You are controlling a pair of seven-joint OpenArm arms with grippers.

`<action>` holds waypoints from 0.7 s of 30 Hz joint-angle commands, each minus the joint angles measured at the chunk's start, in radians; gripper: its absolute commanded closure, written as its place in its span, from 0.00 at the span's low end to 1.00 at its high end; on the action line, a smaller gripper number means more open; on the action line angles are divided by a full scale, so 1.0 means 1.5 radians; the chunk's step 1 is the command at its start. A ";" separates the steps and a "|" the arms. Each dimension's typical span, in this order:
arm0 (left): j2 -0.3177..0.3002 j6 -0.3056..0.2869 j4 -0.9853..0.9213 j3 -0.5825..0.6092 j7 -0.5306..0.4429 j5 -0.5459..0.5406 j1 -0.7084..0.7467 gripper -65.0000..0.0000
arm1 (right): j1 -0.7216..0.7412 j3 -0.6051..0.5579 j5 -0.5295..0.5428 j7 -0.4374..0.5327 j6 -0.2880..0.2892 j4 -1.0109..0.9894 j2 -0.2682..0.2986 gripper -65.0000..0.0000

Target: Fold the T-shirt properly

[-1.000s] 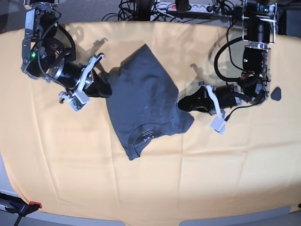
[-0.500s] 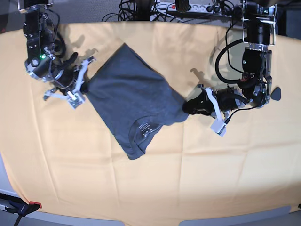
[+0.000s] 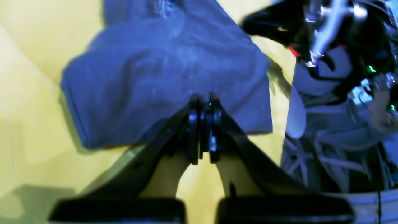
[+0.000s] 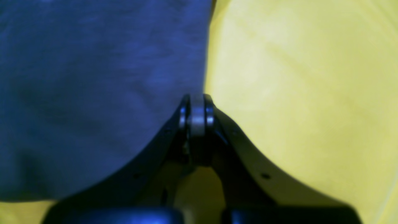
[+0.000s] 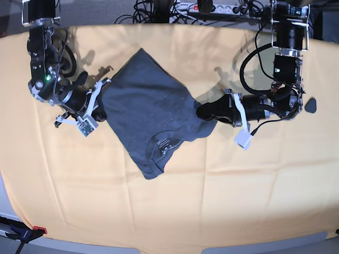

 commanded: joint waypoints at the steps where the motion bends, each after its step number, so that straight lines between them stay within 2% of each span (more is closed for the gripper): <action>1: -0.005 -0.006 0.010 -0.004 -0.007 -0.017 -0.012 1.00 | 0.018 0.004 0.002 0.012 0.002 -0.009 0.008 1.00; 5: -0.005 -0.006 0.010 0.002 -0.003 0.021 -0.010 1.00 | 0.038 0.004 0.041 -0.007 0.033 -0.044 0.008 1.00; 8: -0.007 -0.006 0.010 0.040 -0.008 0.091 -0.003 1.00 | 0.037 0.004 0.054 -0.021 0.041 -0.045 0.008 1.00; 11: -0.007 -0.006 0.009 0.099 -0.115 0.245 -0.002 1.00 | 0.037 0.004 0.061 -0.033 0.039 -0.045 0.008 1.00; 14: -0.007 -0.006 0.009 0.161 -0.233 0.408 -0.003 1.00 | 0.032 0.004 0.119 -0.079 0.047 -0.044 0.008 1.00; 17: -0.007 0.024 0.008 0.216 -0.281 0.509 -0.013 1.00 | 0.009 0.004 0.157 -0.085 0.067 -0.035 0.008 1.00; 21: -0.007 0.052 0.005 0.267 -0.304 0.574 -0.053 1.00 | -0.027 0.005 0.156 -0.086 0.053 0.002 0.009 1.00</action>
